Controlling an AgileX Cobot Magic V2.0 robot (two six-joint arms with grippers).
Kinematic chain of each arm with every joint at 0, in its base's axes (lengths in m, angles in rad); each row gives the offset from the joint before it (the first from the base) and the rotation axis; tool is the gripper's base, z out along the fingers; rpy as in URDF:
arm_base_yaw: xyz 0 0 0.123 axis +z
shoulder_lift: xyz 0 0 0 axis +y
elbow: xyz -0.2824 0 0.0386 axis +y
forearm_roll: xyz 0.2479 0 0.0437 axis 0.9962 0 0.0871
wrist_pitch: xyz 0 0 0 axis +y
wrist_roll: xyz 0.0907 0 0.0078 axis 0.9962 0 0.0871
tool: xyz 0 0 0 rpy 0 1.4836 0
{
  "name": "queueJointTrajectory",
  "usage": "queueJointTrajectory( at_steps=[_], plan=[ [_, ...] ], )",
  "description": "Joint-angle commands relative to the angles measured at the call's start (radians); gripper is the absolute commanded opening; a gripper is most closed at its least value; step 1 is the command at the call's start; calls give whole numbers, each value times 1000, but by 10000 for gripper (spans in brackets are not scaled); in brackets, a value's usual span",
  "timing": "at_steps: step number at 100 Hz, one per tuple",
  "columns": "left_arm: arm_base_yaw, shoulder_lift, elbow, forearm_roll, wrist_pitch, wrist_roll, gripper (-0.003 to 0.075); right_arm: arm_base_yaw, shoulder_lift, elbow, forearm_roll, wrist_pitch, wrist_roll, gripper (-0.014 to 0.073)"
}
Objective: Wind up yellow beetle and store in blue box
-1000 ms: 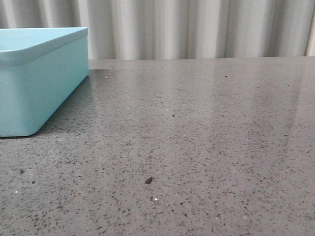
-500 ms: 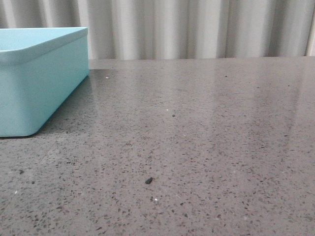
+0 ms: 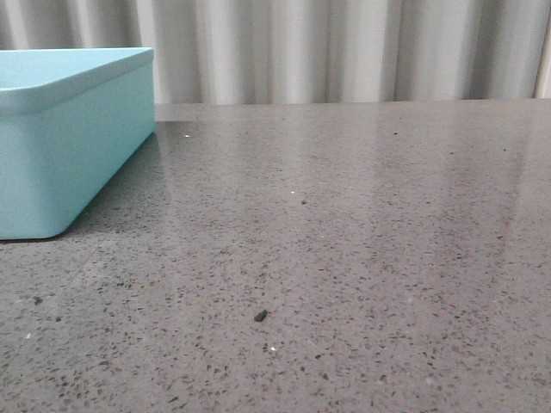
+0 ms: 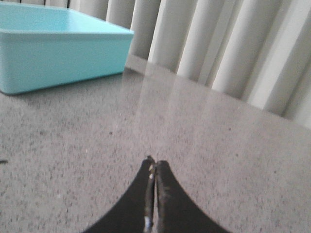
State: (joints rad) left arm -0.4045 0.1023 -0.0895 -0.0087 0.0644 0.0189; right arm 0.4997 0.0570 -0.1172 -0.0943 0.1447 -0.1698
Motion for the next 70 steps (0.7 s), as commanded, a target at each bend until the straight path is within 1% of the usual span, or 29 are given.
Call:
queueJointTrajectory(
  at_steps=[1, 7, 70],
  plan=[
    [-8, 12, -25, -5, -86, -9, -21, -2, 14, -27, -1, -135, 5, -41],
    [-8, 12, -25, -5, -86, -9, -21, -2, 14, -27, -1, -155, 5, -41],
    [-8, 12, -25, -5, -78, -9, -21, -2, 14, -26, -1, -155, 5, -41]
  ],
)
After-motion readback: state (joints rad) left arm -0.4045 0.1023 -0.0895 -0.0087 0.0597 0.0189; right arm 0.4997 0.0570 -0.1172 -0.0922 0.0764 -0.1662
